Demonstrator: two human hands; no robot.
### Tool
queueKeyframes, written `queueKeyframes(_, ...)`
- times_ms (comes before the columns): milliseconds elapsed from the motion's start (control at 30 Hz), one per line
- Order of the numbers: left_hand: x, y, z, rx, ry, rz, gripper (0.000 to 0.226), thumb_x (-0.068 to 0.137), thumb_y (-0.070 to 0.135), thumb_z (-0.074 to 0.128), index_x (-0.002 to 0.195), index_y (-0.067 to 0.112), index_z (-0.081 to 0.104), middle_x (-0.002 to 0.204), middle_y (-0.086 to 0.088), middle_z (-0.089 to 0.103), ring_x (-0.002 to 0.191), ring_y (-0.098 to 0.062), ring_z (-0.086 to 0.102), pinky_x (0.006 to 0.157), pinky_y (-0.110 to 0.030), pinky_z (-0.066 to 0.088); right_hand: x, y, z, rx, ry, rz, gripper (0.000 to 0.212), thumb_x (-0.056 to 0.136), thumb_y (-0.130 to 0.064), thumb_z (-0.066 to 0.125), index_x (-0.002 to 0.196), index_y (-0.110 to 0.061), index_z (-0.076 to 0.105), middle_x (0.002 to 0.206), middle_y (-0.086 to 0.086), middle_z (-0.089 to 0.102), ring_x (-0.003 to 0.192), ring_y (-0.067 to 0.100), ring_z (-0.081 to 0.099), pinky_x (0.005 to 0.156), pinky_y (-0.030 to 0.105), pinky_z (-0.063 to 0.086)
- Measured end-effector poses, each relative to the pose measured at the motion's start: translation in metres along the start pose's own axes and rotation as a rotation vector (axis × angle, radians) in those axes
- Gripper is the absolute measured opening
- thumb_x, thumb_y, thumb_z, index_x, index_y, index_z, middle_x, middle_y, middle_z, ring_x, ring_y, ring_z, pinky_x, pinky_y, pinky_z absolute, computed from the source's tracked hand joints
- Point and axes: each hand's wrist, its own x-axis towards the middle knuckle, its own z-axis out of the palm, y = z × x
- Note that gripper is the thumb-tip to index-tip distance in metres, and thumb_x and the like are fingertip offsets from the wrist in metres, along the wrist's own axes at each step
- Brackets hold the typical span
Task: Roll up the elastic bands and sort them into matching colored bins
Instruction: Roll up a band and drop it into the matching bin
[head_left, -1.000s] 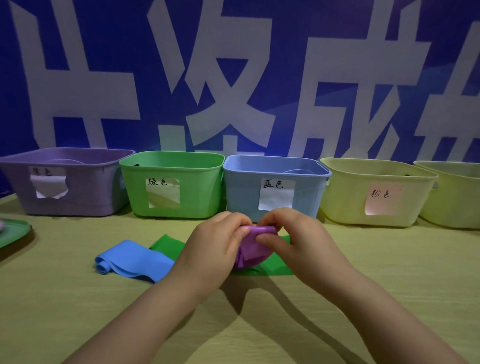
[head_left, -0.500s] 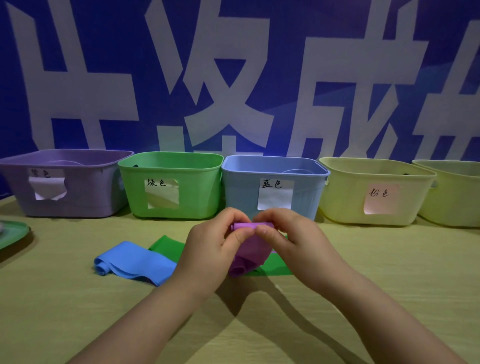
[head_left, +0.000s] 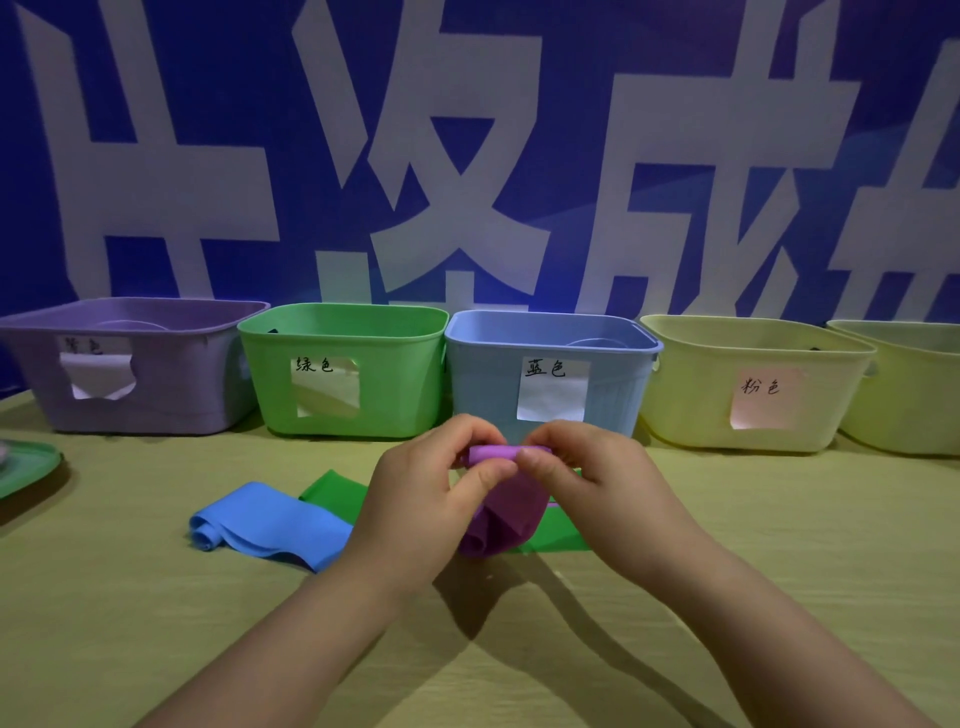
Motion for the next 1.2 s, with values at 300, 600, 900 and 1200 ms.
queueKeyframes(300,0.000,-0.005,0.000,-0.048,0.042,-0.035,0.047,0.078,0.060,0.039,0.070,0.017,0.056,0.057,0.007,0.050,0.054,-0.007,0.041,0.052,-0.026,0.031,-0.001,-0.002,0.003,0.012,0.032,-0.076,0.008,0.087,-0.029,0.061,0.090,-0.033,0.056,0.085,-0.013,0.062,0.082,0.002,0.055,0.074,0.023,0.045)
queueKeyframes(600,-0.002,0.003,0.000,-0.087,0.021,-0.090,0.019,0.073,0.043,0.064,0.081,0.026,0.058,0.069,0.010,0.062,0.063,-0.007,0.054,0.061,-0.030,0.044,0.000,0.000,0.002,0.057,0.055,-0.050,0.007,0.090,-0.036,0.053,0.085,-0.034,0.056,0.072,-0.013,0.058,0.071,0.004,0.052,0.066,0.024,0.041)
queueKeyframes(900,0.001,0.001,-0.002,-0.139,0.030,-0.089,0.050,0.072,0.061,0.049,0.065,0.012,0.056,0.053,0.006,0.047,0.051,-0.004,0.038,0.048,-0.021,0.029,-0.001,-0.003,0.004,0.116,0.136,-0.126,0.005,0.083,-0.035,0.051,0.085,-0.039,0.053,0.080,-0.022,0.059,0.083,-0.002,0.054,0.070,0.012,0.041)
queueKeyframes(1200,-0.002,0.007,-0.001,-0.118,-0.033,0.000,0.017,0.072,0.028,0.072,0.084,0.027,0.061,0.079,0.015,0.064,0.069,-0.001,0.056,0.064,-0.020,0.047,0.001,-0.001,0.005,0.102,0.141,-0.067,0.016,0.090,-0.029,0.055,0.078,-0.038,0.054,0.070,-0.016,0.060,0.071,0.002,0.054,0.063,0.015,0.038)
